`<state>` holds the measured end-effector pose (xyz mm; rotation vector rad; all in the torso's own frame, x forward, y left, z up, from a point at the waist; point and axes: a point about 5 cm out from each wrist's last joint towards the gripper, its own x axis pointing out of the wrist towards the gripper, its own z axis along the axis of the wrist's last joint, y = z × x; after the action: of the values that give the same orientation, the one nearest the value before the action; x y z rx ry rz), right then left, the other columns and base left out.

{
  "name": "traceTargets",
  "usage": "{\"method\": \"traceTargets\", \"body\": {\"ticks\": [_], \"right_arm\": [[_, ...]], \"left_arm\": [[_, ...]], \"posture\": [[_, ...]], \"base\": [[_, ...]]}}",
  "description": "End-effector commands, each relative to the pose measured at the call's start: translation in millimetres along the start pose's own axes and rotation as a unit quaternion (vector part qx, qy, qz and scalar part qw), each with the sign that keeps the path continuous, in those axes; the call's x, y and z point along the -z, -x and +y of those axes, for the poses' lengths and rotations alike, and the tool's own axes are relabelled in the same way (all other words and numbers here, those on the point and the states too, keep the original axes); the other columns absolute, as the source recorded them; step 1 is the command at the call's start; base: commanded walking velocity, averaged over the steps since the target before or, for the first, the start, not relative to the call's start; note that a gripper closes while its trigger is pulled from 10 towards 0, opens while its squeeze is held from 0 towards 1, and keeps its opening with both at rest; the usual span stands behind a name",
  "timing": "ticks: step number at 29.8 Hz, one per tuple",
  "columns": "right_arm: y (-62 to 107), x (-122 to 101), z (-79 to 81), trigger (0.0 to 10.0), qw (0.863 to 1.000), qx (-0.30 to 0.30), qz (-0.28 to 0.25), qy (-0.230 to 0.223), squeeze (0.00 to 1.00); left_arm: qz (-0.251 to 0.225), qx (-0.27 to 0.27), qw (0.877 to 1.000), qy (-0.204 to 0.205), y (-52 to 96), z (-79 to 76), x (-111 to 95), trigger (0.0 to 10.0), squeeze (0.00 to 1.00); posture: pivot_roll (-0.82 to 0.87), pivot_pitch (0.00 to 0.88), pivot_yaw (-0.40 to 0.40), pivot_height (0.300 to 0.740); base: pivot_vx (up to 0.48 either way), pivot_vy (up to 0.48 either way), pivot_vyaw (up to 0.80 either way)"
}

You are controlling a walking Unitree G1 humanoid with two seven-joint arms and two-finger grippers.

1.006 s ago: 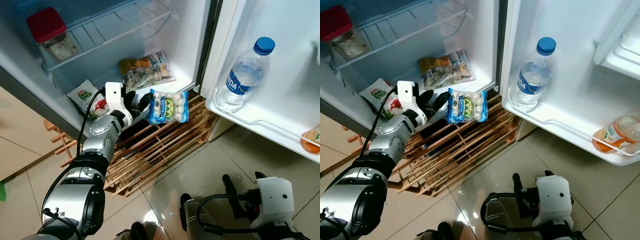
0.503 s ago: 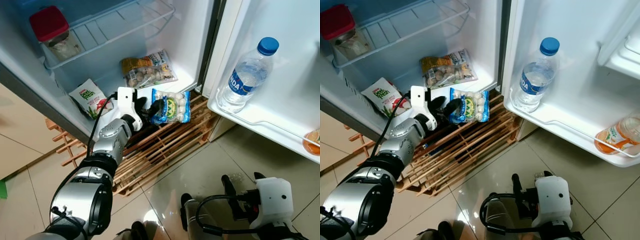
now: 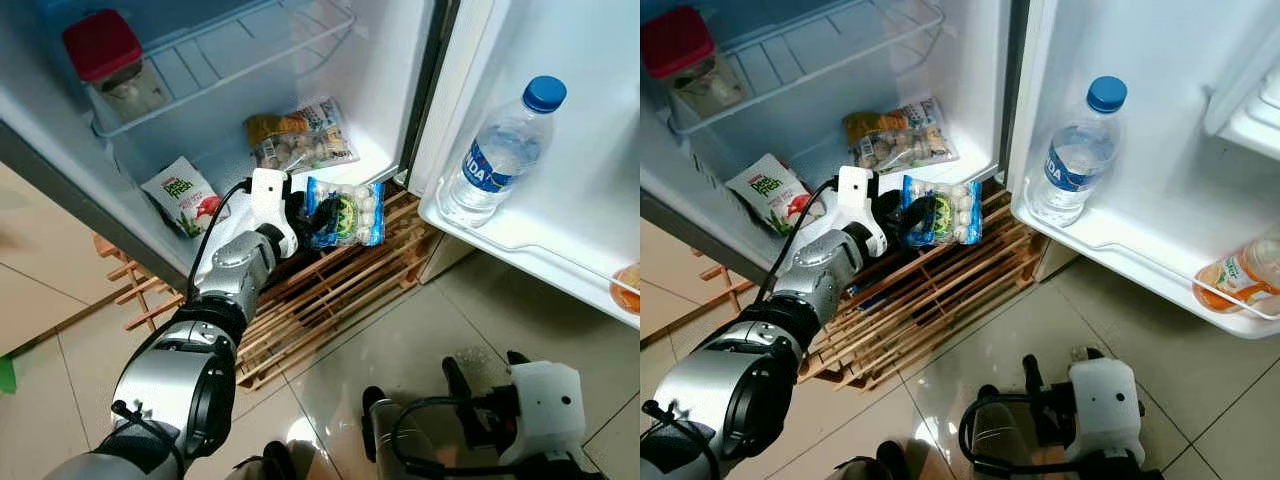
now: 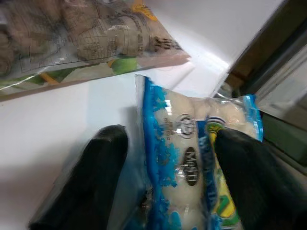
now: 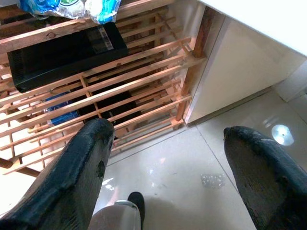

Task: Restocking fridge

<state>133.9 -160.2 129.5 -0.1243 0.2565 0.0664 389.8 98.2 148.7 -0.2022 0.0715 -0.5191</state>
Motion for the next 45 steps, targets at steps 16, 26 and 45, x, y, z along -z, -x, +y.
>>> {"method": "traceTargets", "body": {"ticks": [16,26,45], "right_arm": [[6.2,-5.0,2.4,10.0,0.999,-0.032,-0.003,-0.021,0.00],[5.5,-5.7,4.0,10.0,0.999,-0.045,-0.003,-0.024,0.00],[0.3,-2.3,2.9,10.0,0.998,-0.055,0.000,-0.020,0.00]], "left_arm": [[0.074,0.002,0.996,0.048,8.4,-0.7,33.9,0.0,0.00],[0.042,0.011,0.996,0.083,3.0,-3.3,21.9,0.0,0.00],[-0.093,0.056,0.986,0.124,-10.9,-6.9,-39.8,0.0,0.00]], "posture": [[-0.54,0.353,0.097,0.736],[-0.54,0.344,0.096,0.736],[-0.53,0.300,0.085,0.736]], "base": [[0.000,0.000,0.00],[0.000,0.000,0.00],[0.000,0.000,0.00]]}}
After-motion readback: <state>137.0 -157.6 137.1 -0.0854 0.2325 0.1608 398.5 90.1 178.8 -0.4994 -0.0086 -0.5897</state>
